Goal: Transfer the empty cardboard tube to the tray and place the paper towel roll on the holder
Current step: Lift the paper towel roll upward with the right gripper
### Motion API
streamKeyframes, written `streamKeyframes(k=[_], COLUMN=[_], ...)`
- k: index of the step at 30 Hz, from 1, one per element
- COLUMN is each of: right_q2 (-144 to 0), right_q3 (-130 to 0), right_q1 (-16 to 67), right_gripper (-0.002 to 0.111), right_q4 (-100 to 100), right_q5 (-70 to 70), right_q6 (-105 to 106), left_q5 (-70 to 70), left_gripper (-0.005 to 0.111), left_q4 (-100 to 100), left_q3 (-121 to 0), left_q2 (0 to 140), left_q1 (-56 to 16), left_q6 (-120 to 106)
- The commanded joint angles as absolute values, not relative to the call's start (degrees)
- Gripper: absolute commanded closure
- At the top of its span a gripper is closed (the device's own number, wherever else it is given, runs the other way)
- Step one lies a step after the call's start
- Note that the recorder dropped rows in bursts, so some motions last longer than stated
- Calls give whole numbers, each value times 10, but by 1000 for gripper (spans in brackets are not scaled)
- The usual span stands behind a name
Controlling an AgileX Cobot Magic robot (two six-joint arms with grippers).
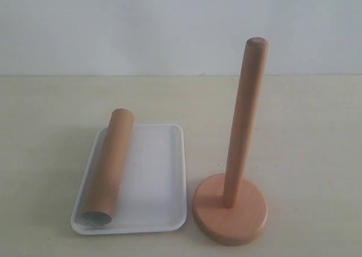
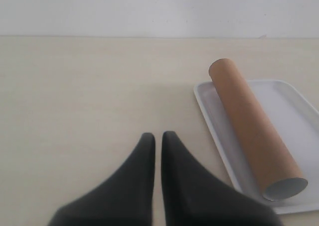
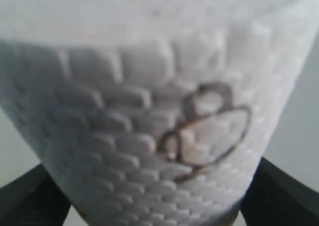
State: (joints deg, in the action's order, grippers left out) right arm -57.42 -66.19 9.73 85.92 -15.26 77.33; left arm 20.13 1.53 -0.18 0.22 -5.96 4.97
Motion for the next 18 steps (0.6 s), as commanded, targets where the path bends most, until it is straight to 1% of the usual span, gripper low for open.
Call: streamKeyframes(k=[1,5,10,18], right_q2=[-565,-565,-565,-565], right_q3=[-675,-696,-741,-772], right_q1=[99,99,99,99], right_gripper=[108,108,108,108], right_q4=[711,581,484,469], right_q5=[-205,-237,-312,-392], right_q6=[604,481,373,312], left_q5=[203,203,203,203], left_gripper=[103,103,103,103], left_q4=[15,15,15,15], left_q3=[0,0,0,0], left_q2=[0,0,0,0], left_q1=[-58,-58,-58,-58], left_q6=[49,49,49,49])
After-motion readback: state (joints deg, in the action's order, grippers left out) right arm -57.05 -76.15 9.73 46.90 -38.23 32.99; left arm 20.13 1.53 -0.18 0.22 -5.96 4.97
